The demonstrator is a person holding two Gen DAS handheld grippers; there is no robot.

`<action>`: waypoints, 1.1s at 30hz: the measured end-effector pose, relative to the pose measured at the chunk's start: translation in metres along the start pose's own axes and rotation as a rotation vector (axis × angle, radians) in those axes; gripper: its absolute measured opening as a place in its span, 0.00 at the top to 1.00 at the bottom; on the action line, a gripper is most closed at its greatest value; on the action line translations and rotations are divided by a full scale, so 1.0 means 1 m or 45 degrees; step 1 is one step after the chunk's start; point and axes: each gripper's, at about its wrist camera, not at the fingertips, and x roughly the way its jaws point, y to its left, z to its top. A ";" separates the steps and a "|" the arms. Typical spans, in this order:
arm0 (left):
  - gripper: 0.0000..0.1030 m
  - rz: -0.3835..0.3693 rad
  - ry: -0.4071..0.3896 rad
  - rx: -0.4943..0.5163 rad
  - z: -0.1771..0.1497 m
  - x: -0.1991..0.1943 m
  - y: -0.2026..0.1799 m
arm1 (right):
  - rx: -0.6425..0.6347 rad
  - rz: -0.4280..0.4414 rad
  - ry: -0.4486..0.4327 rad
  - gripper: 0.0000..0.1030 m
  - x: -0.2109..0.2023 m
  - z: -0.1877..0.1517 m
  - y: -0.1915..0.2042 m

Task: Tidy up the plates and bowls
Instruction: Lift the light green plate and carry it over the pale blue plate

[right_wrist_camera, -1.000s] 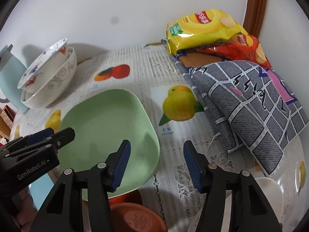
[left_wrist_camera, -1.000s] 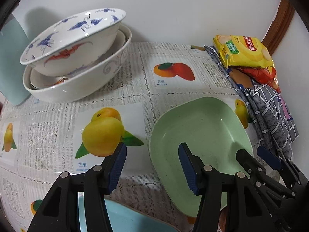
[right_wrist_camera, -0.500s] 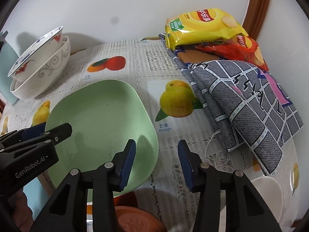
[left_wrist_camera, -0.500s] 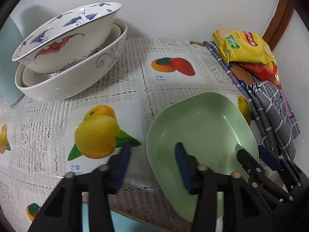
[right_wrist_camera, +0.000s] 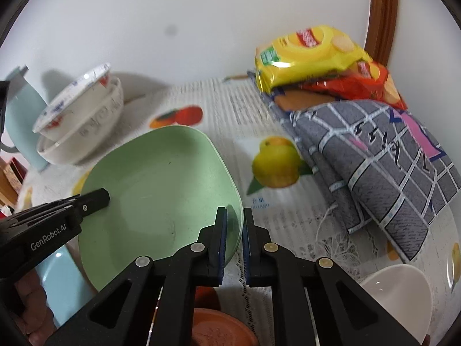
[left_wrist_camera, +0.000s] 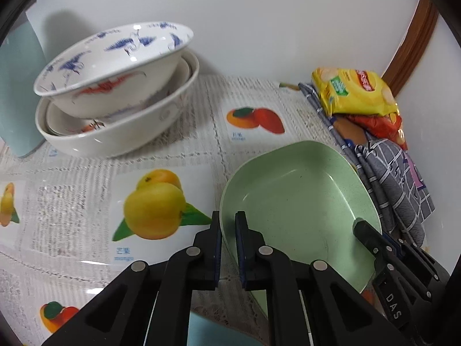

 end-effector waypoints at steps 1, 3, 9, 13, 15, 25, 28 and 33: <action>0.91 0.002 -0.009 0.003 0.000 -0.004 0.000 | 0.004 0.014 -0.012 0.91 -0.004 0.001 0.000; 0.91 -0.005 -0.020 0.001 -0.001 -0.013 0.001 | 0.029 0.046 -0.024 0.91 -0.012 0.004 -0.002; 0.91 -0.010 -0.053 0.013 -0.008 -0.041 -0.005 | 0.054 0.094 -0.064 0.92 -0.046 0.005 -0.006; 0.90 -0.001 -0.067 0.011 -0.018 -0.062 -0.007 | 0.059 0.113 -0.085 0.92 -0.070 0.001 -0.008; 0.90 0.009 -0.083 0.010 -0.024 -0.076 -0.007 | 0.064 0.119 -0.095 0.93 -0.081 -0.001 -0.008; 0.90 0.034 -0.139 0.027 -0.049 -0.129 -0.010 | 0.078 0.152 -0.147 0.93 -0.134 -0.023 -0.004; 0.90 0.039 -0.151 0.018 -0.058 -0.141 -0.007 | 0.069 0.165 -0.161 0.93 -0.145 -0.030 -0.001; 0.90 0.047 -0.171 0.011 -0.070 -0.158 -0.004 | 0.063 0.183 -0.174 0.93 -0.162 -0.040 0.005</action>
